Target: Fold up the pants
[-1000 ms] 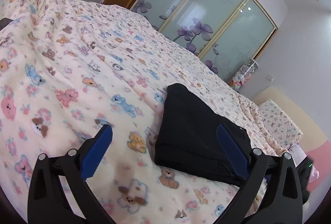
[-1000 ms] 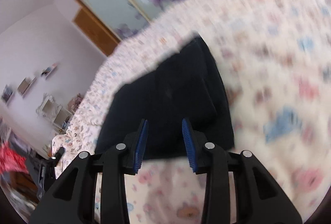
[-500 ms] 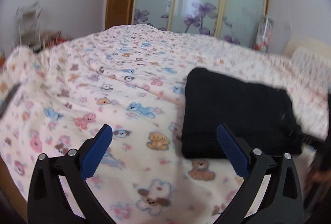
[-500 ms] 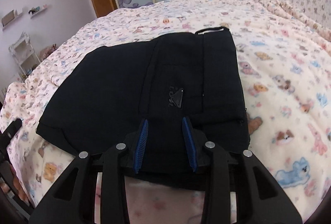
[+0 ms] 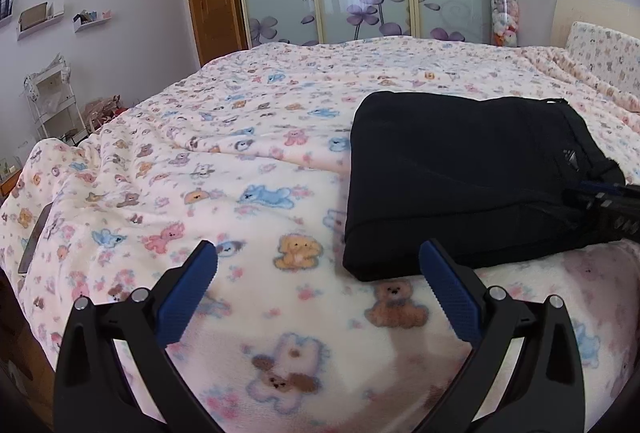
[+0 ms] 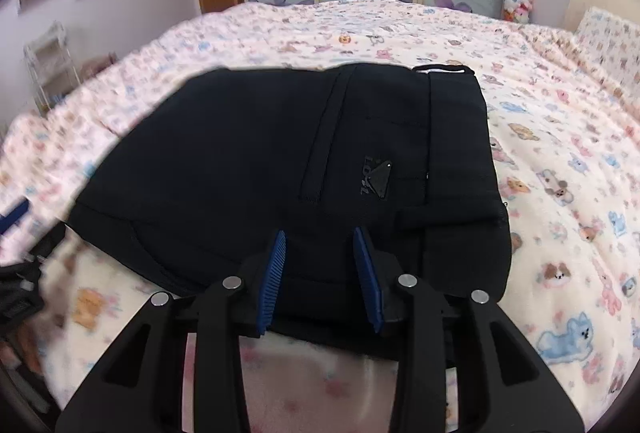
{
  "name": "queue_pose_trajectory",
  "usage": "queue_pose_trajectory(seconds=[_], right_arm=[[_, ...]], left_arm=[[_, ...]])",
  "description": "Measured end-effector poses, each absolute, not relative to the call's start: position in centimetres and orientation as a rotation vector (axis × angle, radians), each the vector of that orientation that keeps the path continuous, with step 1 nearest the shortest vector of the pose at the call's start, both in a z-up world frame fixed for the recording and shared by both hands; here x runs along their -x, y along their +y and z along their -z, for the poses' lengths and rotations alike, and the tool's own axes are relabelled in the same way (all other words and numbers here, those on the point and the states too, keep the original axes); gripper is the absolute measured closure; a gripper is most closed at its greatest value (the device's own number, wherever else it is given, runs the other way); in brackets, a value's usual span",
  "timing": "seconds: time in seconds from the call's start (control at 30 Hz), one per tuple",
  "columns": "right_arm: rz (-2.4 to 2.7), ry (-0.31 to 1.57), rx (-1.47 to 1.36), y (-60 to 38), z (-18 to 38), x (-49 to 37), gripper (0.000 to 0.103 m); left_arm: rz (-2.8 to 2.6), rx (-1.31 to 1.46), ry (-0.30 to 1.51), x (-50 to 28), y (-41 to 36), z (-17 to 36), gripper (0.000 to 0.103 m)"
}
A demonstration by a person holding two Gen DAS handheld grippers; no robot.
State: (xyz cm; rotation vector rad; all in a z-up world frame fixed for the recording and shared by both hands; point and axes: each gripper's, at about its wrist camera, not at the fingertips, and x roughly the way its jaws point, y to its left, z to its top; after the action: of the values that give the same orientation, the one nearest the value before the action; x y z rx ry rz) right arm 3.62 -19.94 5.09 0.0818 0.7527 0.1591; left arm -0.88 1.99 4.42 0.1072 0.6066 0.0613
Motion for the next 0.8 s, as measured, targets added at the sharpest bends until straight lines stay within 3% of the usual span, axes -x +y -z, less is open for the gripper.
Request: queue_pose_trajectory(seconds=[0.23,0.37,0.53,0.67,0.8], right_arm=[[-0.192,0.65,-0.239,-25.7,-8.3,-2.8,0.065],[-0.208,0.652,-0.279,-27.4,-8.7,-3.3,0.065],[-0.24,0.677,-0.24,-27.0,-7.8,-3.5,0.065],[-0.214,0.768,-0.169,-25.5,-5.2,-3.6,0.059],[-0.196,0.778,-0.103,-24.7,-4.6,-3.3,0.058]], left_arm=[[0.124,0.112,0.451,0.3,3.1,-10.3,0.002],[0.259,0.244,0.538,-4.3,1.7,-11.4,0.002],[0.202,0.173,0.729,-8.9,-1.3,-7.9,0.002],[0.123,0.108,0.935,-10.1,-1.2,-2.4,0.002],[0.199,0.29,0.939,-9.8,1.6,-0.7,0.002]])
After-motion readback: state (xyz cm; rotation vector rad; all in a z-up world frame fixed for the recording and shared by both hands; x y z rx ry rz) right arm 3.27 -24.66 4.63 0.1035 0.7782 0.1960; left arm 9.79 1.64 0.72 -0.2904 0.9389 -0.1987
